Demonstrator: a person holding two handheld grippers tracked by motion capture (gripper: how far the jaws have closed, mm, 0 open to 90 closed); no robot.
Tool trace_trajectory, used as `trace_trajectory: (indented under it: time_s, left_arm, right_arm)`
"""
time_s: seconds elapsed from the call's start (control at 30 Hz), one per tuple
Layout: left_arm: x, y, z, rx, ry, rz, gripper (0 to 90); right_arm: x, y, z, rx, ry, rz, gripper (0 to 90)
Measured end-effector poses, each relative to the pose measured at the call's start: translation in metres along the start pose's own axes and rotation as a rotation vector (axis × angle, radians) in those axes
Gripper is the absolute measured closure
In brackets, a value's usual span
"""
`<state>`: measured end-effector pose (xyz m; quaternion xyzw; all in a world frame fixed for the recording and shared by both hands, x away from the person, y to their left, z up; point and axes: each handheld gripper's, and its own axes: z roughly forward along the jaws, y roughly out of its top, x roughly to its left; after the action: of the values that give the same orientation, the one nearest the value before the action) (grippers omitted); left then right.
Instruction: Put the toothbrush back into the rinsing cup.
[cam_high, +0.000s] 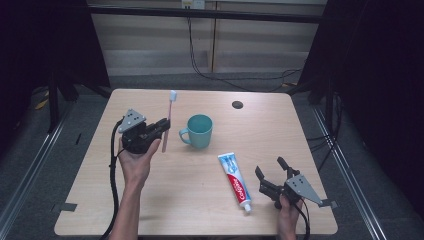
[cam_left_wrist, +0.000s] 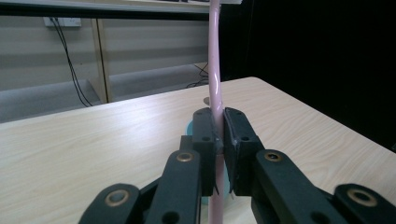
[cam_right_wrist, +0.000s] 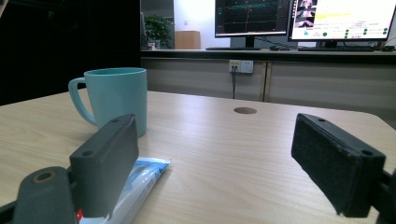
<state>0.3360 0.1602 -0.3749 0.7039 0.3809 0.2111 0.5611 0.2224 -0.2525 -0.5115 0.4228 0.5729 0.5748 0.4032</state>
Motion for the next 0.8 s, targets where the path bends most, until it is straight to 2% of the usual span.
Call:
trace_trajectory:
  time_s: [0.23,0.47,0.53,0.63,0.8]
  left_arm:
    - [-0.001,0.004,0.007,-0.017,-0.039,0.005,84.2]
    - [-0.003,0.01,0.018,-0.032,-0.076,0.028,84.2]
    - [-0.004,0.013,0.021,-0.029,-0.071,0.057,84.2]
    - [-0.005,0.016,0.025,-0.024,-0.069,0.076,84.2]
    - [-0.007,0.022,0.032,-0.034,-0.074,0.091,84.2]
  right_arm:
    - [0.0,0.0,0.0,0.0,0.0,0.001,14.3]
    - [0.0,0.0,0.0,-0.003,-0.001,-0.001,14.3]
    - [0.0,0.0,0.0,-0.003,-0.001,-0.002,14.3]
    - [0.0,0.0,0.0,-0.002,0.0,-0.001,14.3]
    - [0.0,0.0,0.0,0.0,0.002,-0.001,14.3]
